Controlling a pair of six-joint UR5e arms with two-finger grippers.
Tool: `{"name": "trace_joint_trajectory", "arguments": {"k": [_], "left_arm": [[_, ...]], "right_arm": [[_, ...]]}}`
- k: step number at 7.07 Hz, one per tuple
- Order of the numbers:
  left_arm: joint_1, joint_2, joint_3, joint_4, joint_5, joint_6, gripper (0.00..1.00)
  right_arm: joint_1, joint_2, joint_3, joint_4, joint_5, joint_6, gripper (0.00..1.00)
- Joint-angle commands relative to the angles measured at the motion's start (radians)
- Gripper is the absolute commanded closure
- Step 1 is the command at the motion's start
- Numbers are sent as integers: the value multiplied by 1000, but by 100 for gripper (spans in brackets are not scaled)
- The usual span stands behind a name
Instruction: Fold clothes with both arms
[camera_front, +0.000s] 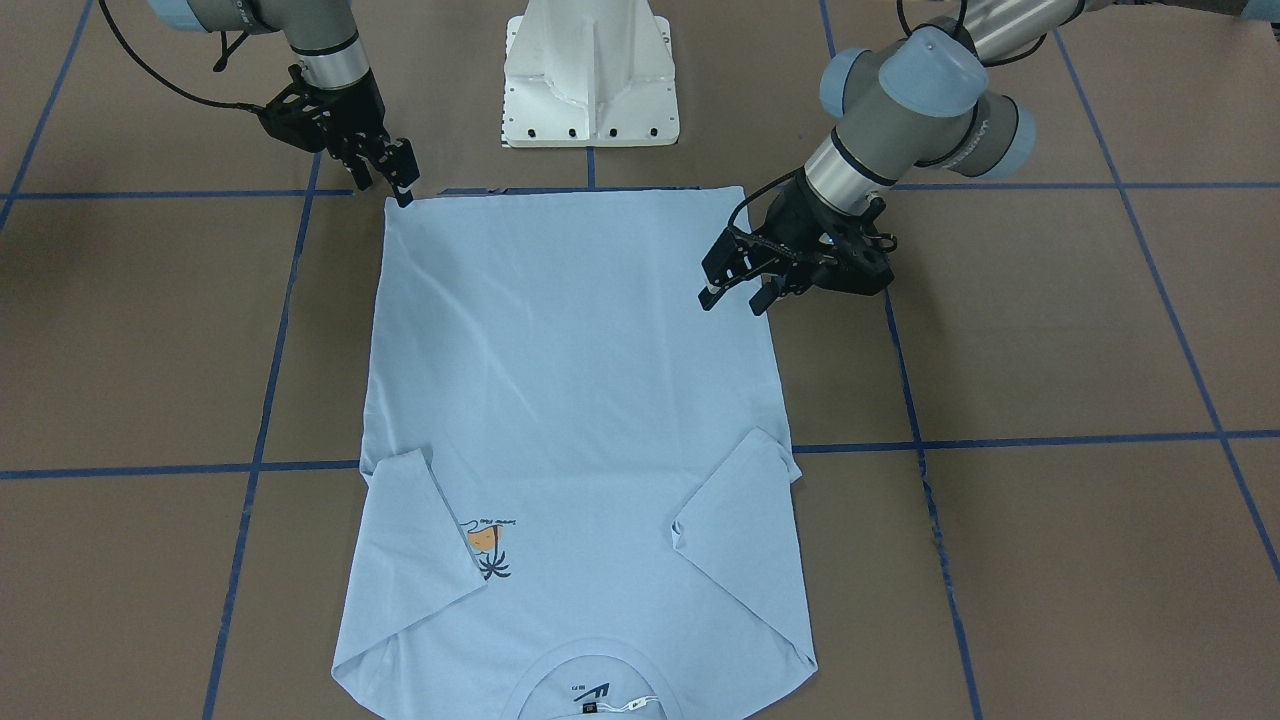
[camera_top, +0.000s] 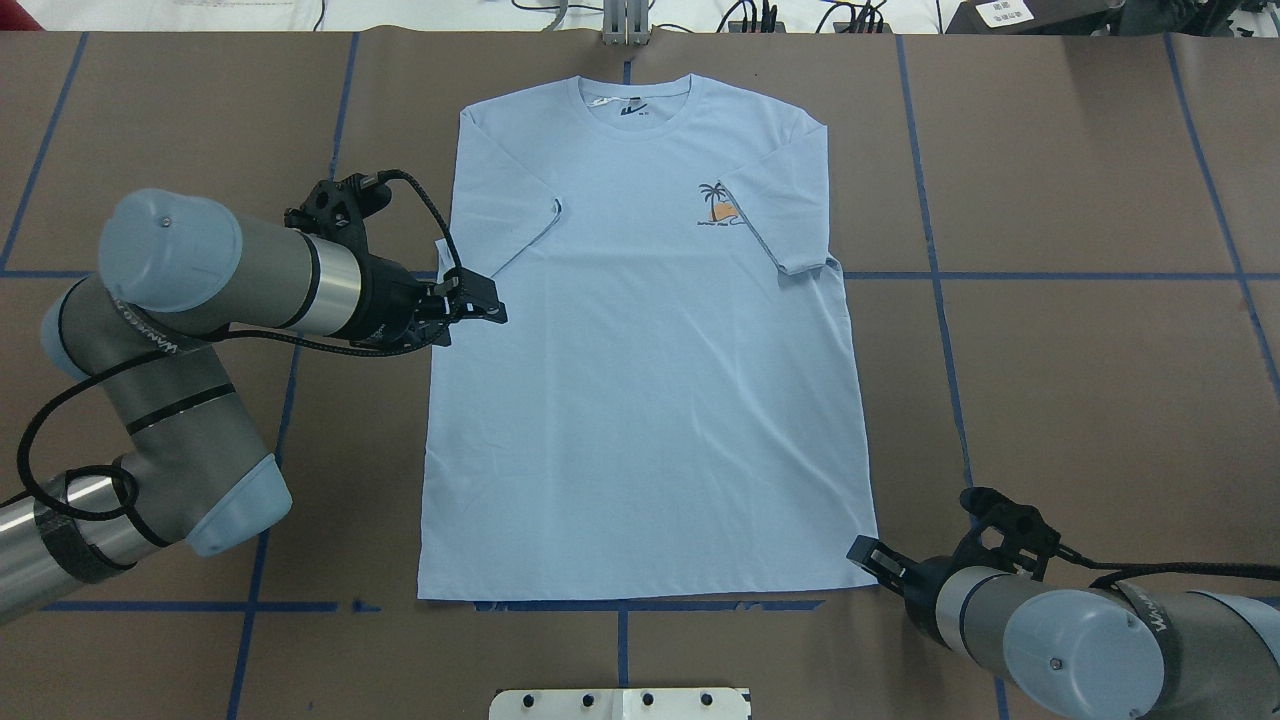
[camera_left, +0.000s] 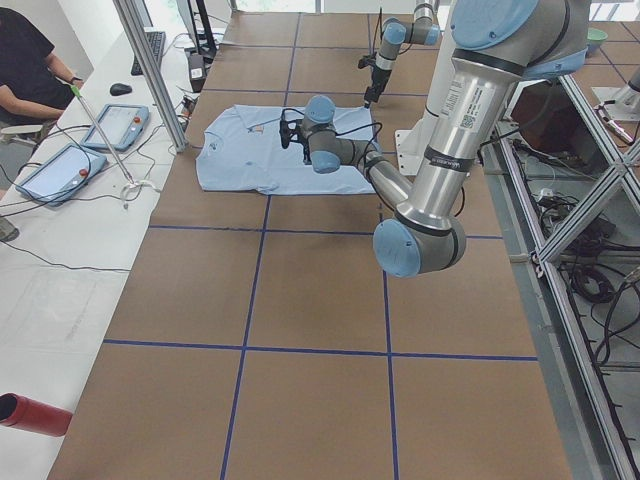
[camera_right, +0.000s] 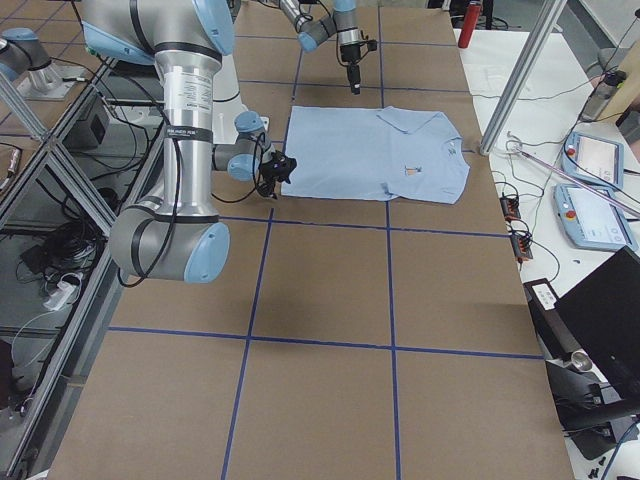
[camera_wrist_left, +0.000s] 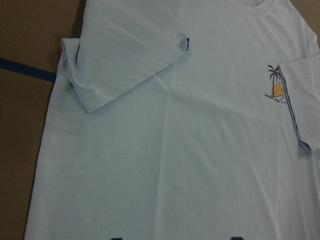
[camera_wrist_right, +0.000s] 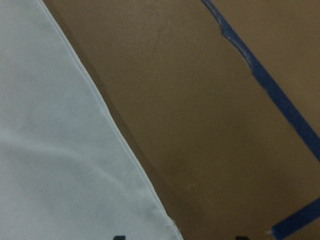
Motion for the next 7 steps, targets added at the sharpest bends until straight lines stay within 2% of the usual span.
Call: {"name": "trace_joint_trajectory", "arguments": {"k": [1,4,5,7], "left_arm": [[2,0,4,0,0,3,21],[2,1,4,0,0,4,21],[2,1,5,0,0,6,21],[2,0,5,0,0,6,21]], "right_arm": [[4,7,-9,-20,2,-9,21],[2,82,-50,-22,4,-9,21],[5,85,-58,-22,4,-9,31],[19,50,-35,-22,2,-11,96]]}}
